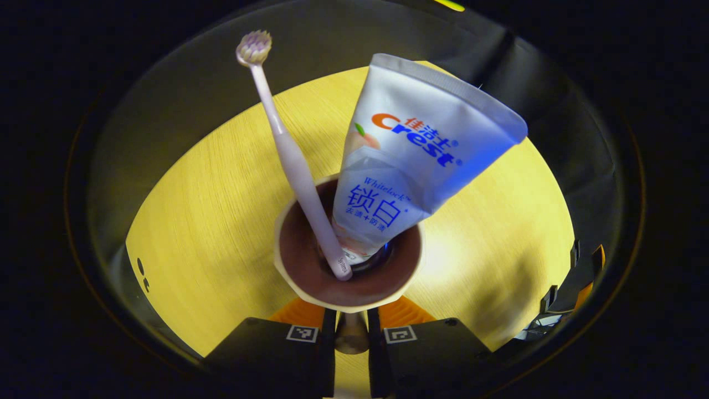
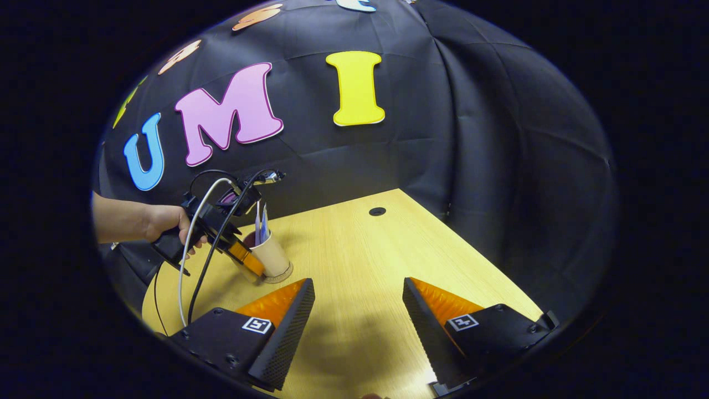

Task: Put the toothbrush and toothpaste on the desktop into the cup, then pick up the cup and place it on the coaster on the desktop.

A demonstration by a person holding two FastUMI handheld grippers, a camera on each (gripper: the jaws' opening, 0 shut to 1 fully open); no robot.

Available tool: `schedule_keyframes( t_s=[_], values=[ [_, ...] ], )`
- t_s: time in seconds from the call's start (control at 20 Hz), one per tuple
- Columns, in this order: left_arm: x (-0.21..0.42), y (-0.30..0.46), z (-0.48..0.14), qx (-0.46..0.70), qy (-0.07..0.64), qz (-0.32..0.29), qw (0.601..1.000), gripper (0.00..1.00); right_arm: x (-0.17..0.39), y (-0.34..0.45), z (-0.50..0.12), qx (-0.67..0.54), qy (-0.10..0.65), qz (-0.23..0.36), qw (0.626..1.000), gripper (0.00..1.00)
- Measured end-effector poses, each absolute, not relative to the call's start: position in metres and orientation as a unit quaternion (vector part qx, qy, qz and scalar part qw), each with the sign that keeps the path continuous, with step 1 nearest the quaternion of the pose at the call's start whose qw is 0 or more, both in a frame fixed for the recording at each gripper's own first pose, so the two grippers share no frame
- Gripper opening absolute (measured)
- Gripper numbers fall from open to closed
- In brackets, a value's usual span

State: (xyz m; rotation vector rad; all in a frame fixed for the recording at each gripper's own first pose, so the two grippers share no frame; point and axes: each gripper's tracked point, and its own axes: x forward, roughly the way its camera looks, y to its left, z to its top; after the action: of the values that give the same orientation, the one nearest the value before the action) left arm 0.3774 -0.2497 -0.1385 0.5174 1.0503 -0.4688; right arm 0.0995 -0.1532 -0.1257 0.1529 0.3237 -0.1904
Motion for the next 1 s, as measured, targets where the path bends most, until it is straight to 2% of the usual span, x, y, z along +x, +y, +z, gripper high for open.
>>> schedule_keyframes(
  t_s=[0.05, 0.15, 0.2, 0.25, 0.35, 0.4, 0.5, 0.55, 0.6, 0.65, 1.0],
  values=[
    [0.378, -0.249, -0.139, 0.241, 0.489, -0.22, 0.809, 0.24, 0.097, -0.155, -0.126, 0.076, 0.16, -0.096, 0.979, 0.98],
    [0.377, -0.246, -0.138, 0.244, 0.495, -0.213, 0.806, 0.34, 0.095, -0.157, -0.128, 0.078, 0.164, -0.097, 0.979, 0.98],
    [0.378, -0.246, -0.138, 0.247, 0.495, -0.212, 0.806, 0.26, 0.094, -0.157, -0.129, 0.079, 0.167, -0.097, 0.978, 0.98],
    [0.377, -0.244, -0.138, 0.247, 0.496, -0.212, 0.805, 0.27, 0.093, -0.157, -0.131, 0.079, 0.169, -0.096, 0.978, 0.98],
    [0.373, -0.247, -0.133, 0.244, 0.492, -0.216, 0.807, 0.39, 0.093, -0.155, -0.129, 0.079, 0.168, -0.094, 0.978, 0.98],
    [0.371, -0.25, -0.128, 0.241, 0.485, -0.22, 0.811, 0.41, 0.093, -0.155, -0.127, 0.077, 0.166, -0.093, 0.979, 0.98],
    [0.367, -0.251, -0.115, 0.236, 0.468, -0.227, 0.82, 0.67, 0.093, -0.153, -0.122, 0.073, 0.162, -0.092, 0.98, 0.98],
    [0.363, -0.25, -0.106, 0.232, 0.459, -0.229, 0.827, 0.77, 0.093, -0.15, -0.119, 0.073, 0.16, -0.09, 0.98, 0.98],
    [0.357, -0.25, -0.096, 0.224, 0.448, -0.232, 0.834, 0.97, 0.094, -0.147, -0.116, 0.073, 0.16, -0.087, 0.981, 0.98],
    [0.351, -0.247, -0.085, 0.215, 0.434, -0.234, 0.843, 1.0, 0.092, -0.144, -0.113, 0.07, 0.158, -0.084, 0.981, 0.98],
    [0.285, -0.199, 0.021, 0.15, 0.26, -0.225, 0.927, 1.0, 0.074, -0.1, -0.07, 0.048, 0.126, -0.071, 0.988, 0.98]
  ],
)
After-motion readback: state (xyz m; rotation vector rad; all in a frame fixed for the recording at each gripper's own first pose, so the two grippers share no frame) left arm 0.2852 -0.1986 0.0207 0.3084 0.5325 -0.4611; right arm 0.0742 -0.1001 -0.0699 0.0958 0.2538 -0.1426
